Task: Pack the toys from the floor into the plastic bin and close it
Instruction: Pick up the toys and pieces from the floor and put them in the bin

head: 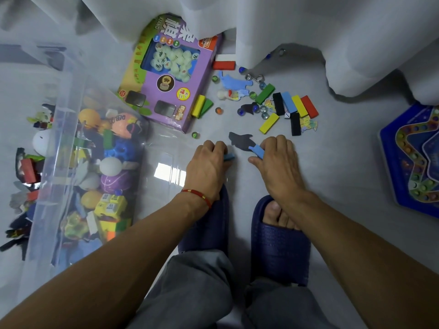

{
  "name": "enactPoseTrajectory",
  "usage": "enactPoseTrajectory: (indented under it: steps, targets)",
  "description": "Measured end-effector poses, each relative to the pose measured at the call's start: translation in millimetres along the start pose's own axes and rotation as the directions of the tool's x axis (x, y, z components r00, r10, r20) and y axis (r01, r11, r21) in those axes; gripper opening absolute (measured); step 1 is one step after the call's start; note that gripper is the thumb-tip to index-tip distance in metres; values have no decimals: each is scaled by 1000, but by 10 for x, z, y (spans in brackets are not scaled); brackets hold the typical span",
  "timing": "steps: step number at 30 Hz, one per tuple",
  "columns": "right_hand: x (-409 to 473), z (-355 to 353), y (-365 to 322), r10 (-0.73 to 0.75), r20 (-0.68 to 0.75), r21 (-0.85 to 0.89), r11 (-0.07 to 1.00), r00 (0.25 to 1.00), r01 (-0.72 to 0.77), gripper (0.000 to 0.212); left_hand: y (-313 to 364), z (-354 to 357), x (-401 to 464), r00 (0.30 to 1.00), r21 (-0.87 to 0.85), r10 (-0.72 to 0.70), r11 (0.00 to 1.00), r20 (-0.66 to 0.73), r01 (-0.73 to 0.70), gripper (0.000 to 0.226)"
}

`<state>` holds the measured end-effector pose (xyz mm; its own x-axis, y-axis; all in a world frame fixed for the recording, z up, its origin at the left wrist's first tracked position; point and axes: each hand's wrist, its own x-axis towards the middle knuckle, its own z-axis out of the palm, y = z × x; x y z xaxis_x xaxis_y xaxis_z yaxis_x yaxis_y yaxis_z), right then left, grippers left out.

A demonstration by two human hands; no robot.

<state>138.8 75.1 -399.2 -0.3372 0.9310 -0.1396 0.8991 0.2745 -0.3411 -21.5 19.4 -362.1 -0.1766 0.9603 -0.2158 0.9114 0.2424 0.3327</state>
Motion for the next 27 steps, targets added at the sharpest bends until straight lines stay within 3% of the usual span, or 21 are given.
enactPoseTrajectory:
  steps: [12,17,20,24,25,27]
  targets:
    - [-58,-50,5,-74,31,85,994,997,72,39,-14,6,39,998,-111,-29,993,61,35,26]
    - [-52,-64,-20,-43,54,83,996,998,38,30,-160,-158,75,995,-286,-95,955,-37,81,14]
    - [-30,-72,-80,8,73,120,993,997,-17,26,-163,-294,28,958,-497,-286,828,26,260,13]
    - [-61,-96,-134,-60,98,9,998,993,59,32,-15,-407,-135,842,-793,-453,376,293,479,17]
    - [-82,-132,-139,-76,113,-29,996,991,80,30,28,-446,-181,830,-810,-463,327,311,486,18]
    - [-124,-233,-106,-17,161,-58,998,987,27,23,106,-547,-259,833,-815,-487,350,264,463,23]
